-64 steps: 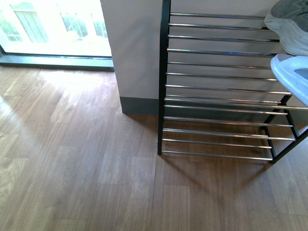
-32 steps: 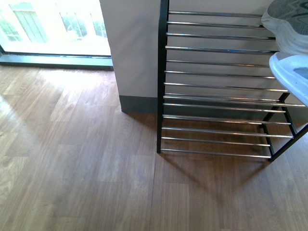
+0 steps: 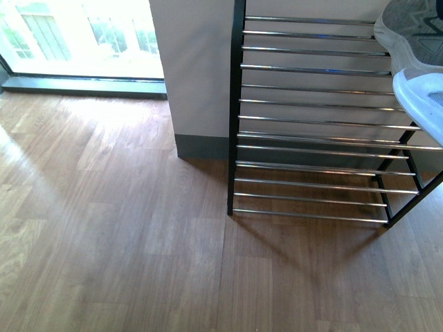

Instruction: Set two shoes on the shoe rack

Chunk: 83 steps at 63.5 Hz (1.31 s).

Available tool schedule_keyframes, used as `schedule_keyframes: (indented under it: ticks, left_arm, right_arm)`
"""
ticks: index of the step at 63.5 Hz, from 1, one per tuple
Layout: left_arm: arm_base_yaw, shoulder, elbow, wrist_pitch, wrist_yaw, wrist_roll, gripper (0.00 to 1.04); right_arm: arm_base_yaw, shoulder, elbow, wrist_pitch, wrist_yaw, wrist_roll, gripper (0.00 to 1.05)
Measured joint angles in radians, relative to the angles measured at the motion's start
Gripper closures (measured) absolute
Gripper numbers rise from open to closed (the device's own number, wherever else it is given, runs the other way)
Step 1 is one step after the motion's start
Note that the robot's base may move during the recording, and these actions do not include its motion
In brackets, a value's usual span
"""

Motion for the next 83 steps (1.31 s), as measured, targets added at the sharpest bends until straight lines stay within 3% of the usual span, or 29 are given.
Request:
schedule_keyframes:
  ticks: [40,45,50,62,71,72,83]
  left_arm:
    - [0.0,0.0,0.0,0.0,0.0,0.0,1.03]
    - [0.0,0.0,0.0,0.0,0.0,0.0,1.03]
    - [0.0,0.0,0.0,0.0,0.0,0.0,1.03]
    - [0.0,0.001,0.0,0.0,-0.001,0.0,1.03]
    - [0.0,0.001,0.0,0.0,0.0,0.0,1.03]
    - [0.0,0.001,0.0,0.0,0.0,0.0,1.03]
    - [0.0,0.001,0.0,0.0,0.0,0.0,1.03]
  right_arm:
    - [0.0,0.0,0.0,0.003,-0.008,0.001,1.03]
    - [0.0,0.05,-0.024,0.22,-0.129,0.056,1.03]
    - [0.037,0.048,-0.018,0.283,-0.116,0.096,1.03]
    - [0.204,-0.006,0.077,0.145,0.057,0.184,1.03]
    - [0.398,0.022,0.217,0.025,0.232,0.227,1.03]
    - [0.574,0.411,0.663,-0.219,0.628,0.311,1.03]
    - [0.565,0.585,0.859,-0.284,0.76,0.314,1.03]
